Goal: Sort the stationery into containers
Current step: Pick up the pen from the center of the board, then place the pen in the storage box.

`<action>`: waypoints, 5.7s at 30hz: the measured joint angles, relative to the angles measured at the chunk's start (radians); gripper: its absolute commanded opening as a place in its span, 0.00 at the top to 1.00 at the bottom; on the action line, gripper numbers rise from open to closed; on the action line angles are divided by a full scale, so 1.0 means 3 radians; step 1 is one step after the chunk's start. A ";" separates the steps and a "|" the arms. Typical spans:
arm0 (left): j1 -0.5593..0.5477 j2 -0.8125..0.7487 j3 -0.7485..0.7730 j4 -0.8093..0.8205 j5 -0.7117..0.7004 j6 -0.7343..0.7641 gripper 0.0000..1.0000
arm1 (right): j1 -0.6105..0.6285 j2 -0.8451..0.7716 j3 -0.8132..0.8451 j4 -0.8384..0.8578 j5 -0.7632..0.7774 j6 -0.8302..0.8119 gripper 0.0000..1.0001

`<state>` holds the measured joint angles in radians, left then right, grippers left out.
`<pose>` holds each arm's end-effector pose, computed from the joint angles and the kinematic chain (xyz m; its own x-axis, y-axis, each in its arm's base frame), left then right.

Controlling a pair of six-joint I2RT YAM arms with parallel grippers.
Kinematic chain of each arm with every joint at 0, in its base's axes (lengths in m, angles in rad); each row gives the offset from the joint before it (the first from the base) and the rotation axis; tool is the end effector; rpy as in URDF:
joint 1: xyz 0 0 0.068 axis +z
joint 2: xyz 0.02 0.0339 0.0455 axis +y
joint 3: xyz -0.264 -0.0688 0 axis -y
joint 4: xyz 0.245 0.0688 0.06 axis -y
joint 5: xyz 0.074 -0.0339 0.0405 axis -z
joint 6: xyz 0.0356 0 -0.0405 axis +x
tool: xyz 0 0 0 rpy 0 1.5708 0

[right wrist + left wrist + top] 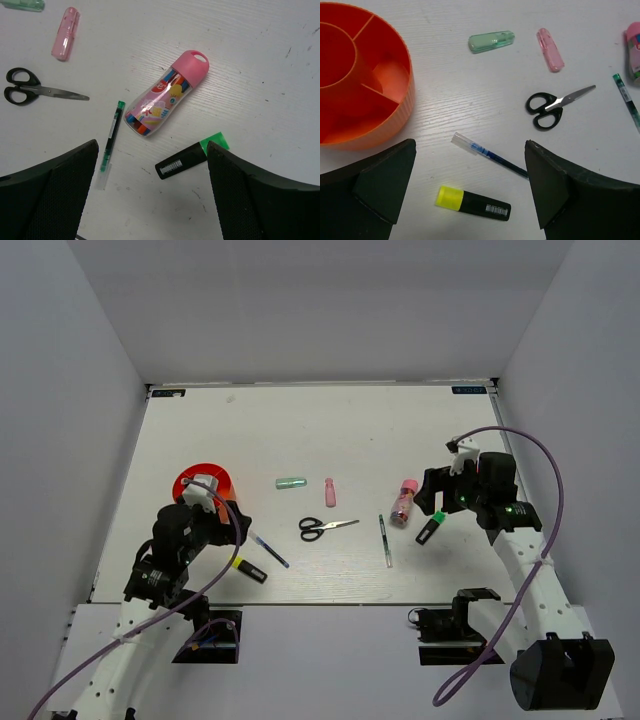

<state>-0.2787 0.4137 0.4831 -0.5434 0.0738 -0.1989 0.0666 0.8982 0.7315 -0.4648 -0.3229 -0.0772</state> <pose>0.1108 -0.0344 0.2465 -0.4969 -0.0628 -0.8656 0.2441 0.9470 -0.2088 0.1929 0.0242 0.2749 -0.5627 -0.1108 -0.8192 -0.3631 0.9234 0.1245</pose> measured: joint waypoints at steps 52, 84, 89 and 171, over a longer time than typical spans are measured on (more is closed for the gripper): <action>-0.1541 0.2791 0.0785 -0.0825 -0.1592 -0.3538 0.43 | -0.0003 -0.0193 -0.0134 -0.0038 -0.0277 -0.0201 0.45; -0.1397 0.3683 0.1102 -0.0835 -0.1447 -0.3922 0.56 | 0.0000 -0.0263 -0.0131 -0.0041 -0.0226 -0.0200 0.45; -0.1413 0.3766 0.1169 -0.0903 -0.1432 -0.3878 0.63 | 0.0000 -0.0285 -0.0131 -0.0042 -0.0226 -0.0197 0.45; 0.0613 0.2469 0.0823 0.1726 -0.2874 -0.0107 1.00 | 0.0004 -0.0609 -0.0624 0.0407 -0.1663 -0.0823 0.60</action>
<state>-0.0948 1.1545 0.7300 -0.0257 -0.7883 -0.2310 0.0677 0.7155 0.5442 -0.3428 -0.8219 -0.3241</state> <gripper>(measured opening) 0.219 0.405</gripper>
